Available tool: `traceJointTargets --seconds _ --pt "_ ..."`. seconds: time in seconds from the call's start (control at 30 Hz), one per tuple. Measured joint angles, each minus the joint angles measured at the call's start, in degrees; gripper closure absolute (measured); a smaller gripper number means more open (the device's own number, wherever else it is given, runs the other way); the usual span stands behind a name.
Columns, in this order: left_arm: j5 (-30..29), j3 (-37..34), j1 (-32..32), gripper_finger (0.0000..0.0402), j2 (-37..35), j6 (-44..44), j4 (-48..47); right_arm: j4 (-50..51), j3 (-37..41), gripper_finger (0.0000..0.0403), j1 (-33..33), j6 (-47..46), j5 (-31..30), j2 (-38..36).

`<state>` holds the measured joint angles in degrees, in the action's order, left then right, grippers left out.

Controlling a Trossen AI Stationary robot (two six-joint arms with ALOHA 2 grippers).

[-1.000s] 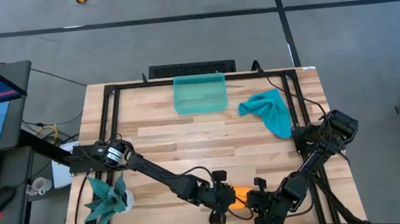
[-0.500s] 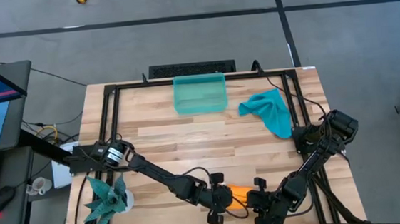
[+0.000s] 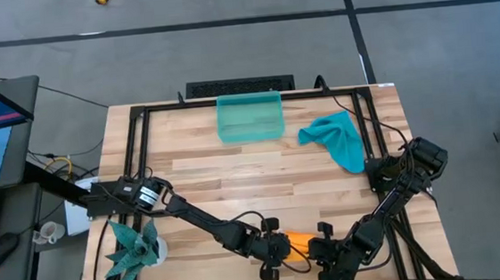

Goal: Roll microfiber towels into tight, uniform cylinder then place into a basket
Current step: Roll the yellow microfiber cloth on the table

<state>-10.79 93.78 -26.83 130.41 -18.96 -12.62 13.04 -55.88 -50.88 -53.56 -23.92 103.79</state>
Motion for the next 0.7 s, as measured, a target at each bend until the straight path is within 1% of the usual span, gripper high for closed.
traceJointTargets --seconds 0.07,0.27,0.4,0.47,0.6,0.7 --pt "0.29 0.00 0.00 0.0264 0.00 -0.42 -0.33 0.18 0.00 0.0380 -0.01 0.01 0.06 0.00" --pt "0.94 0.15 -0.15 0.0264 -0.02 -5.87 -3.30 0.14 0.00 0.0376 0.03 0.02 -0.31 0.00" --pt "4.04 0.20 -0.18 0.0264 -0.04 -6.26 -3.12 0.13 0.00 0.0380 0.03 0.02 -0.27 0.00" --pt "4.54 0.98 -0.45 0.0264 -0.04 -6.16 -3.87 0.08 0.00 0.0380 0.03 0.02 -0.16 0.00" --pt "4.02 4.93 -1.25 0.0264 -0.04 -3.67 -9.46 0.28 0.00 0.0378 -0.05 0.00 0.28 0.00" --pt "-0.11 7.82 -1.88 0.0264 -0.04 -1.77 -13.90 0.30 0.00 0.0377 -0.10 0.00 0.35 0.00"
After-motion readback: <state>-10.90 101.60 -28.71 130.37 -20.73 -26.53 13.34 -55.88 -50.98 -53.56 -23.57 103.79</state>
